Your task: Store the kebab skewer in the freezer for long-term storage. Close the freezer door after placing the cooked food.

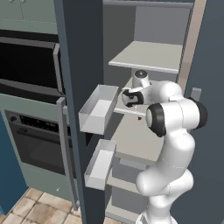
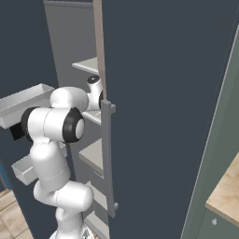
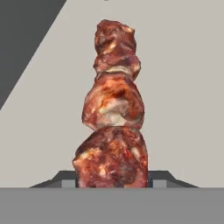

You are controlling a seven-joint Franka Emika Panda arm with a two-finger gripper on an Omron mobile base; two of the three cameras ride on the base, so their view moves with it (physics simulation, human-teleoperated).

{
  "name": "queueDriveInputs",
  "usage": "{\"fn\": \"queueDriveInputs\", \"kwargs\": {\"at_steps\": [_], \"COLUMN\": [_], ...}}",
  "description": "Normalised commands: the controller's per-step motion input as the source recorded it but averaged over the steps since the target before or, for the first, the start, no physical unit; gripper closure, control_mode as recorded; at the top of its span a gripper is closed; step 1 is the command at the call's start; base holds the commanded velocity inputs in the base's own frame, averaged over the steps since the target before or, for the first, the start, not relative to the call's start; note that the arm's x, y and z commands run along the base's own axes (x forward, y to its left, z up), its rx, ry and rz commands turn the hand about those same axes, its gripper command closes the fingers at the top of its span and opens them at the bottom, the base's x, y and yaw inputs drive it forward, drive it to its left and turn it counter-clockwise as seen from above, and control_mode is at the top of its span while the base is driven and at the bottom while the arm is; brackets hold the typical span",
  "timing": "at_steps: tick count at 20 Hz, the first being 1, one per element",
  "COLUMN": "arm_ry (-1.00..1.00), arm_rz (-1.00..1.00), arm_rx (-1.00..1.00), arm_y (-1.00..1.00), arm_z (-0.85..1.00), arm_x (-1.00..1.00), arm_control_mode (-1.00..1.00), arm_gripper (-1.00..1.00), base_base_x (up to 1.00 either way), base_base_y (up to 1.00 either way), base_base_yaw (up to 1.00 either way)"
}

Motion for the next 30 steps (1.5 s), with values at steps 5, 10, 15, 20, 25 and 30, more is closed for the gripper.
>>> {"fn": "queueDriveInputs", "kwargs": {"at_steps": [5,10,15,20,25,30], "arm_ry": [0.00,0.00,0.00,0.00,-0.01,0.00], "arm_rz": [0.00,0.00,0.00,-0.02,-0.01,0.00], "arm_rx": [0.00,0.00,0.00,0.00,0.00,0.00], "arm_y": [0.00,0.00,0.00,0.03,0.12,0.18], "arm_z": [0.00,0.00,0.00,0.00,0.14,0.11], "arm_x": [0.02,0.00,-0.04,-0.49,-0.70,-0.59], "arm_control_mode": [-1.00,-1.00,-1.00,-1.00,-1.00,-1.00], "arm_gripper": [-1.00,-1.00,-1.00,-1.00,-1.00,-1.00], "base_base_x": [0.00,0.00,0.00,0.00,0.00,0.00], "base_base_y": [0.00,0.00,0.00,0.00,0.00,0.00], "base_base_yaw": [0.00,0.00,0.00,0.00,0.00,0.00]}}
